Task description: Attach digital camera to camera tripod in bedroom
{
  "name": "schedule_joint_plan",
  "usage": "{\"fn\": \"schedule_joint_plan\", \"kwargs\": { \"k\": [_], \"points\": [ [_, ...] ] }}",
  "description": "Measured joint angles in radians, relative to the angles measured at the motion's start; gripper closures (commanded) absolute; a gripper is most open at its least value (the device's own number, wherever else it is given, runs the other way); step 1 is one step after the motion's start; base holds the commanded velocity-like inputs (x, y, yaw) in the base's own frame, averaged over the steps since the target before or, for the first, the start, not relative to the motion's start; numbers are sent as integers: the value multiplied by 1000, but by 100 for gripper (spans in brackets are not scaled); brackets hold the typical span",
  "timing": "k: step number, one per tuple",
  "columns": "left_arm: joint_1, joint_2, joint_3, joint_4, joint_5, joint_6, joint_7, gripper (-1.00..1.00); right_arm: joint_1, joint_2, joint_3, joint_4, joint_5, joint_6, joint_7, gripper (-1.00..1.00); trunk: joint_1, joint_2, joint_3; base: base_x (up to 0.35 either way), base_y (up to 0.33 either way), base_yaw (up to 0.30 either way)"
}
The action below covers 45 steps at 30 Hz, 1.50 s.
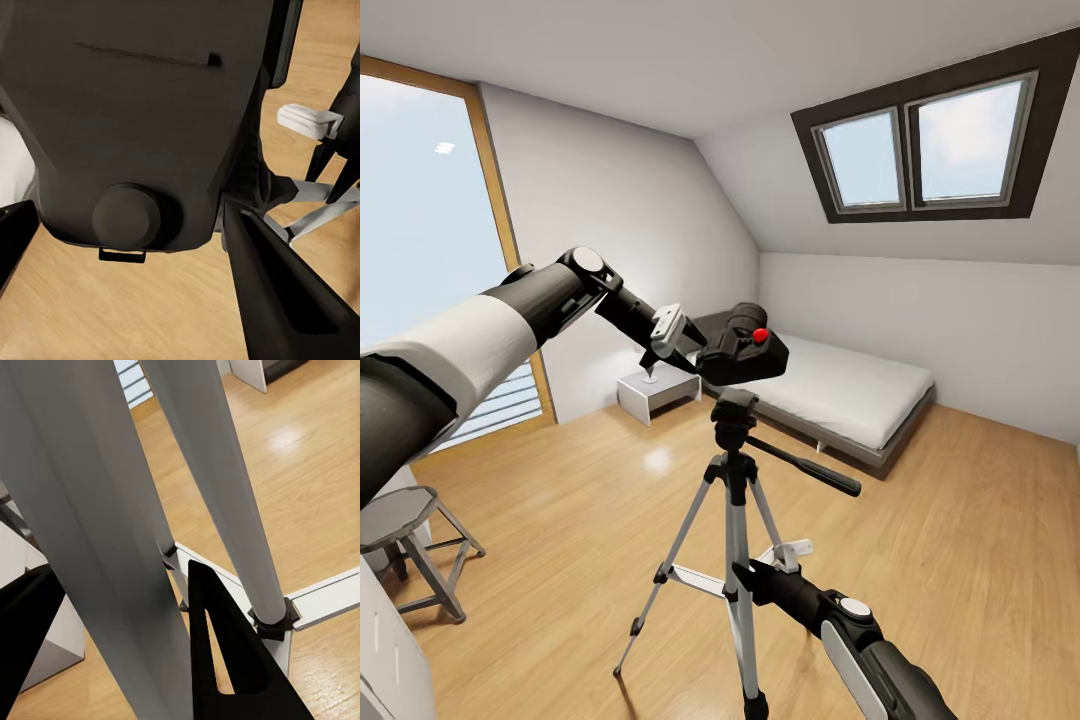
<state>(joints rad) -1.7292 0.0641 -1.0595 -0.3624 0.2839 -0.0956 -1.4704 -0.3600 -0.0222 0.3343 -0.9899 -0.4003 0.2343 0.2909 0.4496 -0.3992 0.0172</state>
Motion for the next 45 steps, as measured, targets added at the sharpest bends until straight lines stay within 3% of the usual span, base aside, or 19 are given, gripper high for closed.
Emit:
{"fn": "schedule_joint_plan", "kwargs": {
  "k": [13,26,45],
  "points": [
    [0,5,-1,0,-2,-2,-1,100,0,0,-1,0,0,0,0,100,0,0,0,0,0,0],
    [6,24,-51,0,-2,-8,1,100,0,0,0,0,0,0,0,100,0,0,0,0,0,0],
    [6,24,-68,0,-10,-28,21,100,0,1,0,0,1,0,-1,100,0,0,0,0,0,0]
  ]
}}
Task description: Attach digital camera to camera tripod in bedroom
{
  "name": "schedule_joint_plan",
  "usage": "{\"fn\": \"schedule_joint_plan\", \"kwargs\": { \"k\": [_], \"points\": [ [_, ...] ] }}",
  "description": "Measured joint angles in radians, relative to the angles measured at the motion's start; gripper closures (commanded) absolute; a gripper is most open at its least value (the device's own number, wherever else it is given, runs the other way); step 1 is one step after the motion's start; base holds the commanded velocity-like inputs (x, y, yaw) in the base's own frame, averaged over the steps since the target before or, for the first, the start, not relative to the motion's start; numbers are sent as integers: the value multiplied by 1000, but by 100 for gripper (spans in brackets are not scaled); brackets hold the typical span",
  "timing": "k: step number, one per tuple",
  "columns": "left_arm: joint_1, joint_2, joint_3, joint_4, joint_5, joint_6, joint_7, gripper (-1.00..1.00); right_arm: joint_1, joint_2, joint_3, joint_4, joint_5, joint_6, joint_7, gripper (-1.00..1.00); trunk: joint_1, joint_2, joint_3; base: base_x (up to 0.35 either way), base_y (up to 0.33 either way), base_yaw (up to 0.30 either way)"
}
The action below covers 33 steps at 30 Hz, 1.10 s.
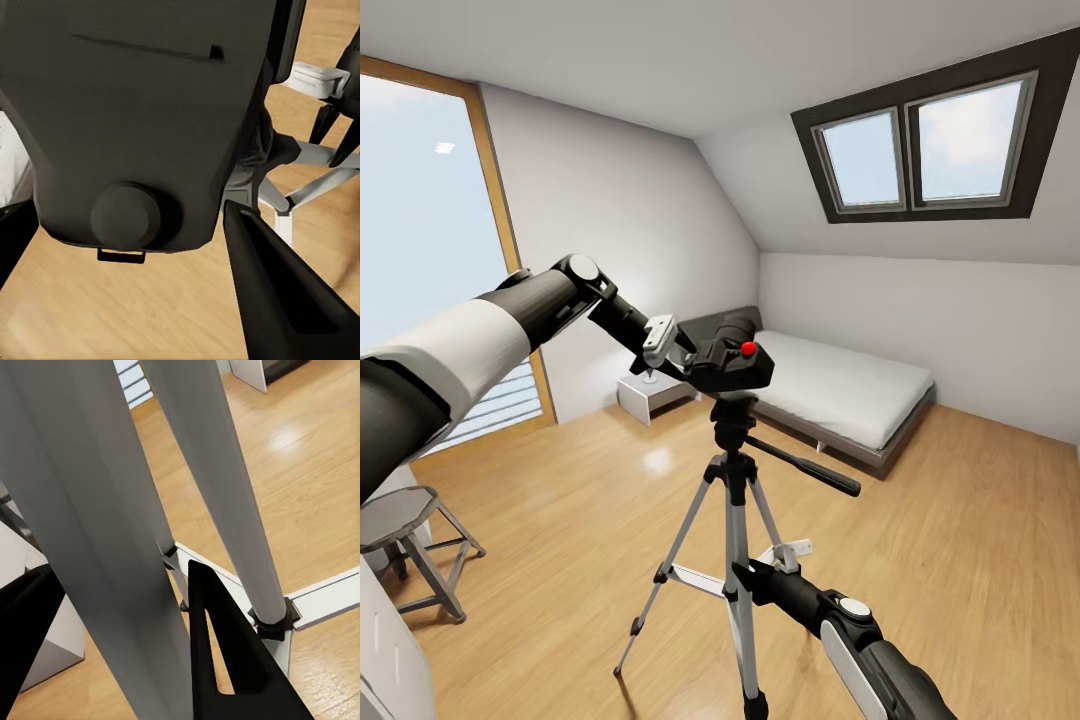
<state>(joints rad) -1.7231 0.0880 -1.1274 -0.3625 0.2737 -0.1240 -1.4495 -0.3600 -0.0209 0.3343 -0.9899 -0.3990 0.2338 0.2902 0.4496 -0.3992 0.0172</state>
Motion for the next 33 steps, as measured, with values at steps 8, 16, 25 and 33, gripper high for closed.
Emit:
{"fn": "schedule_joint_plan", "kwargs": {
  "k": [8,16,25,33],
  "points": [
    [-1,-6,3,1,-53,-6,7,100,0,0,0,0,0,0,0,100,0,0,0,0,0,0],
    [-1,-10,3,13,-73,-7,10,100,0,-1,0,0,-1,0,0,100,0,0,0,0,0,0],
    [-3,-10,5,25,-77,-8,11,100,0,-1,1,0,-1,0,-1,100,0,0,0,0,0,0],
    [-3,-12,5,26,-78,-8,11,100,0,-1,2,0,2,-6,-1,100,0,0,0,0,0,0]
  ]
}}
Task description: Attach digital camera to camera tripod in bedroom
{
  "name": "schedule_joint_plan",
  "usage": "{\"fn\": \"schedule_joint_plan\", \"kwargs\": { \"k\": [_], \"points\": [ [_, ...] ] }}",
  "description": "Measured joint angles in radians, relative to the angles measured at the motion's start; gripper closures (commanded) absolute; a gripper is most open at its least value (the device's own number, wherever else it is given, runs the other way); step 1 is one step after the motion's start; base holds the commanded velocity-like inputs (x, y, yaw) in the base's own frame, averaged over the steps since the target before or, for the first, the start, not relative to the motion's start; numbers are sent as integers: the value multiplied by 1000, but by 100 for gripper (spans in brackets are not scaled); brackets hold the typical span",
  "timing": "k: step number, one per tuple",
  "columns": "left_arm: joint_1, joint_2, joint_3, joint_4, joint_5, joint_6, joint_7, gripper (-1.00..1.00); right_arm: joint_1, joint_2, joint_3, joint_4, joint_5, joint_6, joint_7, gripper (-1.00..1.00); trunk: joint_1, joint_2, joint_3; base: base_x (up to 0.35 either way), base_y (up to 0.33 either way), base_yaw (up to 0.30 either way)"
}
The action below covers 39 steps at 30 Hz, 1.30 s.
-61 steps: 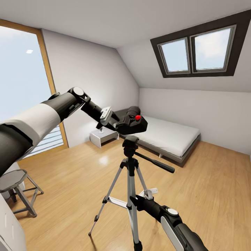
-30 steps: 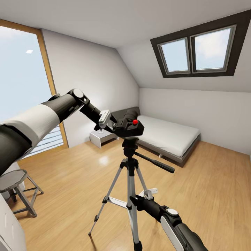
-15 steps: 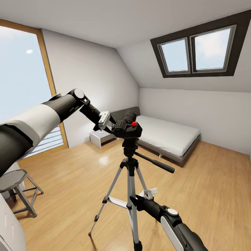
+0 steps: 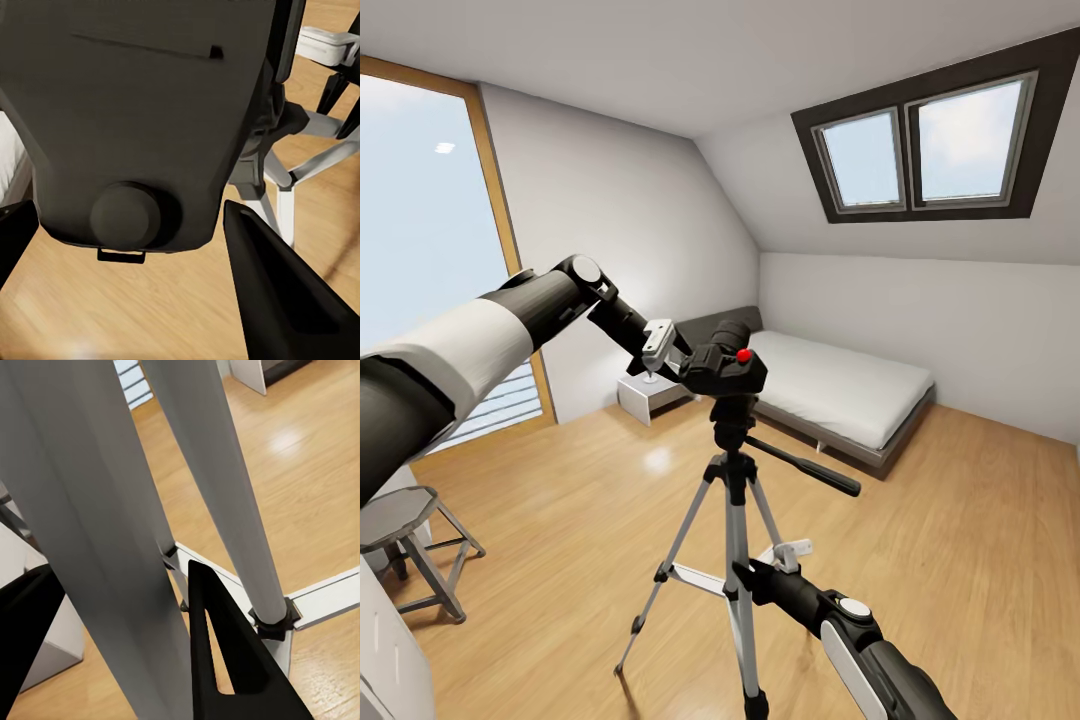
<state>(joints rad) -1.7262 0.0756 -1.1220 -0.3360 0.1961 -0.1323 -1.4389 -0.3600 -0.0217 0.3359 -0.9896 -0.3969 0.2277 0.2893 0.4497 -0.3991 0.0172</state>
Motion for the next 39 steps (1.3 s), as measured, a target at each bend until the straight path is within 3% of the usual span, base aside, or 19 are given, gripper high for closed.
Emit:
{"fn": "schedule_joint_plan", "kwargs": {
  "k": [5,6,29,39],
  "points": [
    [0,-2,1,0,0,0,1,100,0,0,0,0,0,-16,0,100,0,0,0,0,0,0],
    [0,-2,1,0,0,0,1,-100,0,0,0,0,0,-17,-1,100,0,0,0,0,0,0],
    [1,-15,5,1,-2,-7,3,-100,0,1,1,0,3,-25,-1,100,0,0,0,0,0,0],
    [2,23,53,0,3,-9,28,-100,0,0,2,0,3,-25,-1,100,0,0,0,0,0,0]
  ]
}}
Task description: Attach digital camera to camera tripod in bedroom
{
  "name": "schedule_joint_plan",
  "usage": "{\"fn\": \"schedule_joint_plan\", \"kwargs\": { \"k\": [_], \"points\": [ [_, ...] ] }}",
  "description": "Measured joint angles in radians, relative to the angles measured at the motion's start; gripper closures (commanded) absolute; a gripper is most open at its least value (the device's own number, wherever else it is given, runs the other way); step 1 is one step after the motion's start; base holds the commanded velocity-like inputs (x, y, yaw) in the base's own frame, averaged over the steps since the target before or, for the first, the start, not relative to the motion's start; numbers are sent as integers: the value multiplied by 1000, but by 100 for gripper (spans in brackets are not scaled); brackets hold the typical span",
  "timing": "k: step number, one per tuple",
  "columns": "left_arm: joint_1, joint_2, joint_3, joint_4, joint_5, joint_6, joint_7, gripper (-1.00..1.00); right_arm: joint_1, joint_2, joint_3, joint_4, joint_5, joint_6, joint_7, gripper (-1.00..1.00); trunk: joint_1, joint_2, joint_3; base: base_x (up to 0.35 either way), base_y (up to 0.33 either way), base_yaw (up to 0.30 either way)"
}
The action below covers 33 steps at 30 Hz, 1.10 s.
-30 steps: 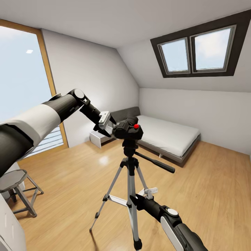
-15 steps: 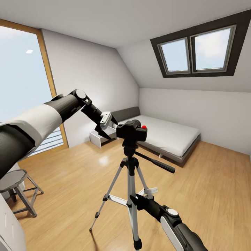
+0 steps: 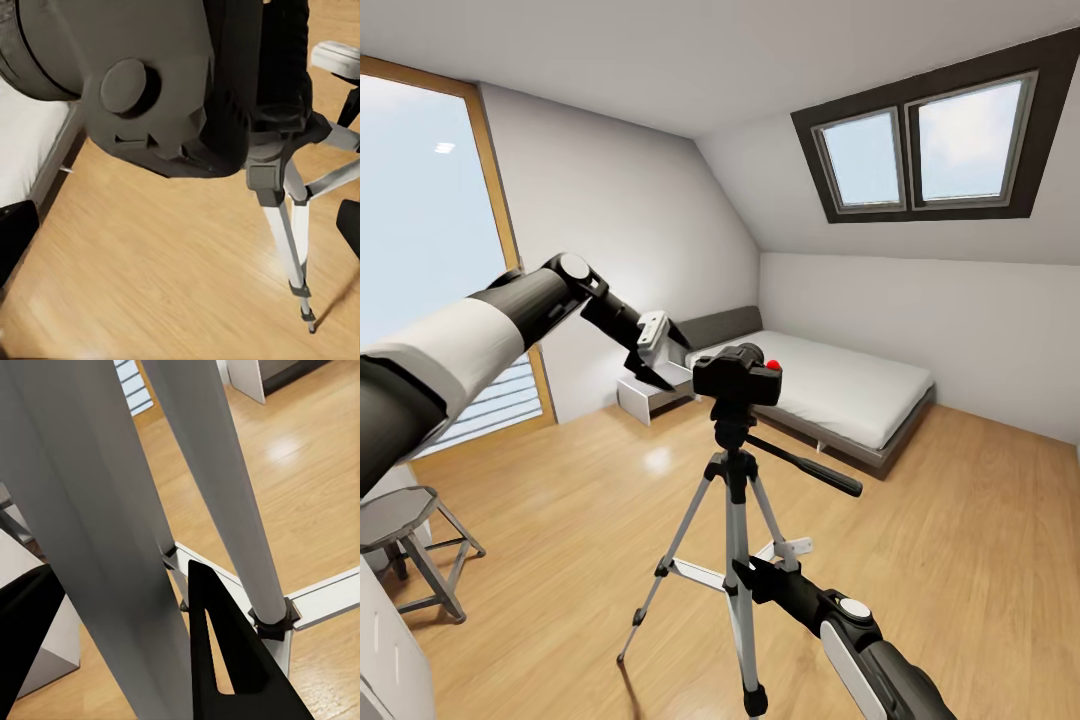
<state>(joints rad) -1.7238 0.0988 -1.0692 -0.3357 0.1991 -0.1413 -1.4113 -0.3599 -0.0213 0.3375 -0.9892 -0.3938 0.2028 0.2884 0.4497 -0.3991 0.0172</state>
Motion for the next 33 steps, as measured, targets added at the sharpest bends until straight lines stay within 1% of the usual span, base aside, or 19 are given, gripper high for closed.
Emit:
{"fn": "schedule_joint_plan", "kwargs": {
  "k": [3,4,7,8,12,13,14,16,17,18,22,25,33],
  "points": [
    [1,16,10,0,0,2,22,-100,0,0,0,0,0,0,0,100,0,0,0,0,0,0],
    [1,16,10,0,0,2,22,-100,0,0,0,0,0,0,0,100,0,0,0,0,0,0],
    [2,30,16,0,0,5,47,-100,0,0,1,0,0,0,0,100,0,0,0,0,0,0],
    [2,31,16,0,0,5,47,-100,0,0,1,0,0,0,0,100,0,0,0,0,0,0],
    [2,48,20,0,2,8,78,-100,0,0,1,1,0,0,0,100,0,0,0,0,0,0],
    [2,48,20,0,2,8,78,-100,0,0,1,0,1,0,0,100,0,0,0,0,0,0],
    [2,55,21,0,3,9,88,-100,0,0,1,0,0,0,0,100,0,0,0,0,0,0],
    [2,58,22,0,3,10,92,-100,0,0,1,1,1,0,0,100,0,0,0,0,0,0],
    [2,60,22,0,4,10,95,-100,0,0,1,1,1,0,0,-100,0,0,0,0,0,0],
    [2,62,22,0,4,11,97,-100,0,0,1,0,-4,0,0,-100,0,0,0,0,0,0],
    [2,69,23,0,5,12,103,-100,0,1,0,-1,13,0,0,-100,0,0,0,0,0,0],
    [2,71,24,0,5,12,105,-100,0,1,0,-1,22,0,0,-100,0,0,0,0,0,0],
    [3,73,25,0,5,12,106,-100,0,0,-2,-1,29,0,0,-100,0,0,0,0,0,0]
  ]
}}
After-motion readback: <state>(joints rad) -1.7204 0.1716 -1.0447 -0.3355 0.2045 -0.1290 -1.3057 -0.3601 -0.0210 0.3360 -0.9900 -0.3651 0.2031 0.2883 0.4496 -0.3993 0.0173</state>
